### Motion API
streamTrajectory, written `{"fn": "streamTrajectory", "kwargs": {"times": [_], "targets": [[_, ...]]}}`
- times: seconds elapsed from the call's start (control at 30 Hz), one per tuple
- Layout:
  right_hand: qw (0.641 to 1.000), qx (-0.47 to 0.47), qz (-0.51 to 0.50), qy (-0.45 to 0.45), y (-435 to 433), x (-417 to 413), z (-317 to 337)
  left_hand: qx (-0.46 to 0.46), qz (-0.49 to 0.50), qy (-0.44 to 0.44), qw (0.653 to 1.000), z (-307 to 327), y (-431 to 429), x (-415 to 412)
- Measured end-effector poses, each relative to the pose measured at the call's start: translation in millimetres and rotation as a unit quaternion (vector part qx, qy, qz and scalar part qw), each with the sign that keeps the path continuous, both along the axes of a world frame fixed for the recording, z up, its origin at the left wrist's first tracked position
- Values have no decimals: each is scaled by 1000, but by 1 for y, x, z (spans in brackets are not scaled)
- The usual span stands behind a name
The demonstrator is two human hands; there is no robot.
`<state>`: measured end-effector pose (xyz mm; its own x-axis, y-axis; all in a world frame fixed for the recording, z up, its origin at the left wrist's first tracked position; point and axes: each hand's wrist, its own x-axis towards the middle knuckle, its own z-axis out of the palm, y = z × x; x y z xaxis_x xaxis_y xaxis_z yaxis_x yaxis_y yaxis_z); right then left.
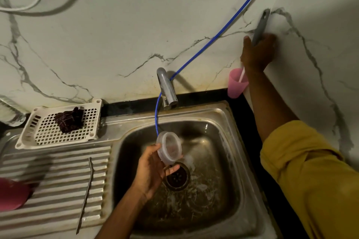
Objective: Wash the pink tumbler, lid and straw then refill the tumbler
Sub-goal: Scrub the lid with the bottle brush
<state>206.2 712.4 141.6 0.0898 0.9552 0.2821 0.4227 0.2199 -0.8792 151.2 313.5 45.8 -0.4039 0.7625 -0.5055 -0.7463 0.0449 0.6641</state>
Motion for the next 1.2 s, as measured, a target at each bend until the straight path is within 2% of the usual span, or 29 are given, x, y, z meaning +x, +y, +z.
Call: {"fn": "streamTrajectory", "kwargs": {"times": [0.13,0.33,0.53,0.73,0.8,0.93,1.07,1.2], "targets": [[992,32,-32,-119,12,1,-3,-14,7,-6,1000,-3,-9,-2],[991,24,-28,-131,16,-1,1,-41,35,3,999,-7,-13,0],[981,122,-21,-147,-5,21,28,-84,12,45,995,-11,-12,1],[984,173,33,-26,-56,67,61,-94,21,59,994,-14,-11,6],[982,168,70,48,-78,92,57,-84,27,50,995,-11,-11,10],[974,146,148,92,-140,138,34,-63,39,41,996,-5,-13,16],[942,54,268,193,-217,173,13,-45,51,47,997,0,-18,22],[897,-41,332,289,-266,195,-10,-44,56,79,994,5,-27,29]]}}
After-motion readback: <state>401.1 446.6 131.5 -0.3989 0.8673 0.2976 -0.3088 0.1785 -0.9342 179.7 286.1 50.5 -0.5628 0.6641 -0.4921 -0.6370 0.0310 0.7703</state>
